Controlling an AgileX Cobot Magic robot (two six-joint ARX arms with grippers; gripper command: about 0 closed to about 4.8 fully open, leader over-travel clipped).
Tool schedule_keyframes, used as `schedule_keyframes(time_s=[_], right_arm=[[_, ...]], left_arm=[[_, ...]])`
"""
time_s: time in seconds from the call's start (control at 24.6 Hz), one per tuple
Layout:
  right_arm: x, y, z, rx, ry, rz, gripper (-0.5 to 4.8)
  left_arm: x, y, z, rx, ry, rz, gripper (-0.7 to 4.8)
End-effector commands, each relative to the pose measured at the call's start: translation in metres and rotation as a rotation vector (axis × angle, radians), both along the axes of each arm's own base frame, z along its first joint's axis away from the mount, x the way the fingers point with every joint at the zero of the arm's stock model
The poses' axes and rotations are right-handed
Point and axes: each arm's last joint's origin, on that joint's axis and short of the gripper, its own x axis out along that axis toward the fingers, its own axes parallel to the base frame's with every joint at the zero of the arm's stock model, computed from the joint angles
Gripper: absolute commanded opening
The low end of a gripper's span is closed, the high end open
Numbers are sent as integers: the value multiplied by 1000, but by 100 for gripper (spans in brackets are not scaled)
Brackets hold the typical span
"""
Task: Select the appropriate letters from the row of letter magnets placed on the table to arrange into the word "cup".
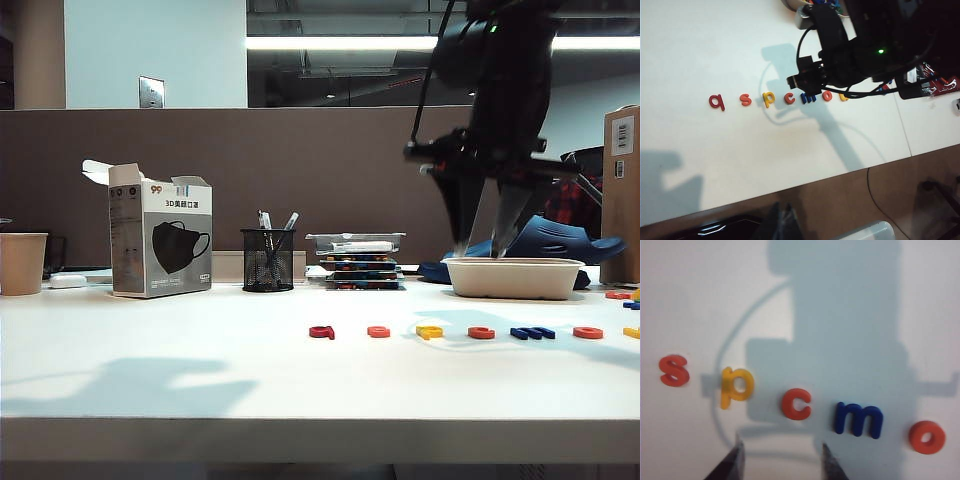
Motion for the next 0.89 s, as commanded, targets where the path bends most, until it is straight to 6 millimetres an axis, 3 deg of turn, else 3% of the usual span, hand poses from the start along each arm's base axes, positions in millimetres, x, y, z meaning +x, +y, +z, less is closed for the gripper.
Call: schedule_keyframes(time_s=[0.04,0.49,0.89], right_arm=[[2,1,-6,-6,19,-27,192],[-6,3,-45,-17,74,-36,190],[-1,5,-48,-26,30,-39,190]], left_arm=[[0,1,2,-7,-8,2,-5],[0,1,2,-7,-8,2,-5],[0,1,2,-7,-8,2,-5]])
